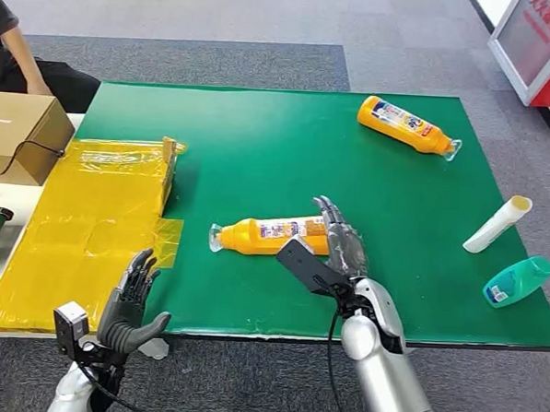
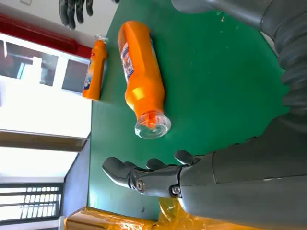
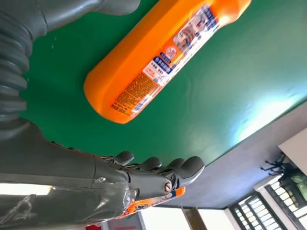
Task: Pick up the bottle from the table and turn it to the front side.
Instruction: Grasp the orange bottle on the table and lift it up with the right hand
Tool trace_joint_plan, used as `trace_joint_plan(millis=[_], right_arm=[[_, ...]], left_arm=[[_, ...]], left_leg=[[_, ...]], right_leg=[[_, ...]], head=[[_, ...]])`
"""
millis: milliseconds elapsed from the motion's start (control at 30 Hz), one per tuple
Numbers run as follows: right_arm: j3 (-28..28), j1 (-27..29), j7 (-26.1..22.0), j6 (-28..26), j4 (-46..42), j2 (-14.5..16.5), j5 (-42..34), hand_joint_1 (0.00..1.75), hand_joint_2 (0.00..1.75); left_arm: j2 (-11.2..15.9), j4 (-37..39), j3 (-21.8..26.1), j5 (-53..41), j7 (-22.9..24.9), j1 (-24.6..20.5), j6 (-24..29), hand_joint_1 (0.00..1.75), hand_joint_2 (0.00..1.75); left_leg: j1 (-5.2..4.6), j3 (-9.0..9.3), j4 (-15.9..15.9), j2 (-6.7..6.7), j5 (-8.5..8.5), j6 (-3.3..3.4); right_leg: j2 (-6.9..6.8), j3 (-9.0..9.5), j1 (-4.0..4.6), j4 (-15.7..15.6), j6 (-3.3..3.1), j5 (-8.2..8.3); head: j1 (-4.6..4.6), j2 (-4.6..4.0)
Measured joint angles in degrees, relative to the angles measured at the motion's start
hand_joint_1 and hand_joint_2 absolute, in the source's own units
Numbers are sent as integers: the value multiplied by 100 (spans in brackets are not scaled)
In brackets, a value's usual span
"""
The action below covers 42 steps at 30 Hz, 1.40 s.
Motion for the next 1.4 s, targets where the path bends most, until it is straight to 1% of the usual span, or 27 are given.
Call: trace_joint_plan(millis=[67, 200, 367, 533, 633, 733, 767, 867, 900, 1033, 1167, 1267, 1400], right_arm=[[-12, -80, 18, 16, 99, -11, 26, 0, 175], [-25, -463, 170, 108, 648, -78, 299, 0, 175], [-15, -1136, 318, 284, 1745, -218, 800, 0, 175], [67, -1834, 399, 610, 2990, -359, 1153, 0, 175], [146, -2150, 422, 722, 3578, -412, 1302, 0, 175], [229, -2363, 449, 773, 3990, -440, 1391, 0, 175], [250, -2409, 453, 776, 4083, -447, 1400, 40, 175], [317, -2561, 473, 848, 4343, -459, 1482, 171, 175], [348, -2616, 473, 889, 4429, -462, 1520, 175, 175], [445, -2758, 302, 882, 4658, -468, 1551, 175, 175], [470, -2664, -170, 444, 4628, -470, 1298, 175, 175], [471, -2411, -428, 149, 4268, -469, 1006, 175, 175], [471, -1992, -505, 114, 3576, -463, 636, 175, 175]], left_arm=[[9, 14, -22, 3, 1, -7, -2, 0, 175], [39, 84, -116, 28, 1, -58, -24, 0, 175], [79, 182, -263, 120, 0, -139, -60, 0, 175], [119, 316, -397, 145, 1, -250, -101, 0, 175], [135, 386, -460, 179, 1, -301, -104, 0, 175], [146, 444, -511, 198, 1, -338, -109, 0, 175], [149, 460, -520, 198, 1, -345, -109, 0, 175], [160, 503, -541, 202, 1, -361, -112, 0, 175], [163, 516, -548, 205, 1, -368, -113, 0, 175], [179, 557, -572, 235, 1, -384, -97, 0, 175], [200, 570, -565, 348, 0, -369, -96, 0, 175], [222, 568, -527, 431, 0, -327, -177, 0, 175], [244, 536, -480, 429, 1, -265, -217, 0, 175]], left_leg=[[0, 0, 0, 0, 0, 0], [0, 0, 0, 0, 0, 0], [0, -1, 0, 0, 0, 0], [-1, -1, 1, -2, 5, -1], [-1, -1, 1, -2, 8, -1], [-1, -1, 1, -2, 9, -1], [-1, -1, 1, -2, 9, -1], [-1, -1, 1, -2, 9, -1], [-1, 0, 1, -2, 9, -1], [-1, 0, 1, -1, 10, -2], [-1, 0, 1, -2, 11, -3], [-1, -1, 1, -2, 10, -3], [0, -4, 1, -10, 10, -3]], right_leg=[[0, 0, 0, 0, 0, 0], [0, -1, 0, 0, 0, 0], [0, 2, 0, 0, 1, 2], [-1, 2, -2, 0, 5, 7], [-1, 1, -2, 0, 4, 8], [-1, 1, -2, 0, 4, 7], [-1, 1, -2, 0, 4, 7], [-1, 0, -2, 0, 4, 7], [-1, 0, -2, 0, 4, 7], [0, 1, -2, 0, 3, 8], [-1, 2, -2, 1, 1, 9], [-1, 0, -1, 1, 1, 9], [-8, 0, -1, 1, 3, 3]], head=[[-1, 0], [-1, 0], [0, 0], [0, 0], [-1, 0], [-1, 0], [0, 0], [0, 0], [0, 0], [0, 0], [-1, 0], [-1, 0], [-1, 0]])
